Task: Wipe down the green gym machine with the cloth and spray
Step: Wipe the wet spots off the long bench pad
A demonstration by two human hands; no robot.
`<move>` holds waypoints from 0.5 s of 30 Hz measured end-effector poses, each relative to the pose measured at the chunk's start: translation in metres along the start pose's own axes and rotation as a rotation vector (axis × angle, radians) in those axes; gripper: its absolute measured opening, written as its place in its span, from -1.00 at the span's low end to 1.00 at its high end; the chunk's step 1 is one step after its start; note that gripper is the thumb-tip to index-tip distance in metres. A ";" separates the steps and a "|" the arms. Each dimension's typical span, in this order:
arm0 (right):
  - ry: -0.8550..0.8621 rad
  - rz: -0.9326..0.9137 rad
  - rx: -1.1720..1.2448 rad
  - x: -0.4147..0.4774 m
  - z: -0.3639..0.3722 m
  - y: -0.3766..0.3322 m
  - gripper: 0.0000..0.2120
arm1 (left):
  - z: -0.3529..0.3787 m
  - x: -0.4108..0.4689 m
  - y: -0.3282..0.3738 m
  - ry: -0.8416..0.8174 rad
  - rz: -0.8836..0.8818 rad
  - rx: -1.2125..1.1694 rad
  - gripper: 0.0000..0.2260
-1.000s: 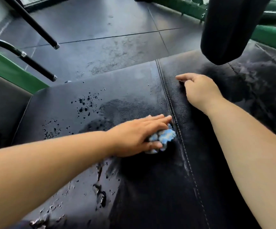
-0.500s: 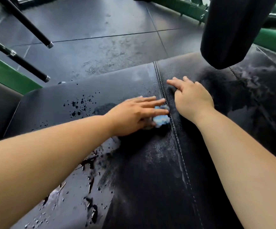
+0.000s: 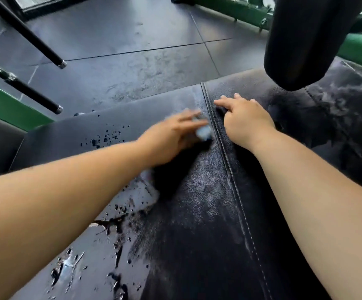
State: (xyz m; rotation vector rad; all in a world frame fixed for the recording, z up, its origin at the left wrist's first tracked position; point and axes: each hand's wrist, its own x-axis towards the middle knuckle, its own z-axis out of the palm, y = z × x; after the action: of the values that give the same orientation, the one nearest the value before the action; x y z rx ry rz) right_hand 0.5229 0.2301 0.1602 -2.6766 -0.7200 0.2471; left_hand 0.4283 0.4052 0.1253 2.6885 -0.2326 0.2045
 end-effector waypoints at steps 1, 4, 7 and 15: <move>-0.004 0.003 -0.004 0.004 0.001 -0.001 -0.44 | -0.001 0.018 -0.011 0.051 -0.193 -0.007 -0.60; 0.003 -0.018 -0.038 0.012 0.002 0.000 -0.44 | 0.006 0.037 -0.009 0.222 -0.468 -0.033 -0.58; 0.050 -0.020 -0.035 0.021 0.000 0.001 -0.46 | 0.023 0.000 0.035 0.165 -0.141 -0.121 -0.64; 0.125 0.010 -0.108 0.026 0.008 -0.002 -0.50 | 0.000 0.037 -0.043 0.198 -0.498 -0.031 -0.59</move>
State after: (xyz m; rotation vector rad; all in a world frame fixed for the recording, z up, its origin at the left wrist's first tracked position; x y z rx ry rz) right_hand 0.5419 0.2471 0.1521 -2.7690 -0.6992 0.0432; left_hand 0.4724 0.4389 0.1142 2.5744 0.4845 0.3039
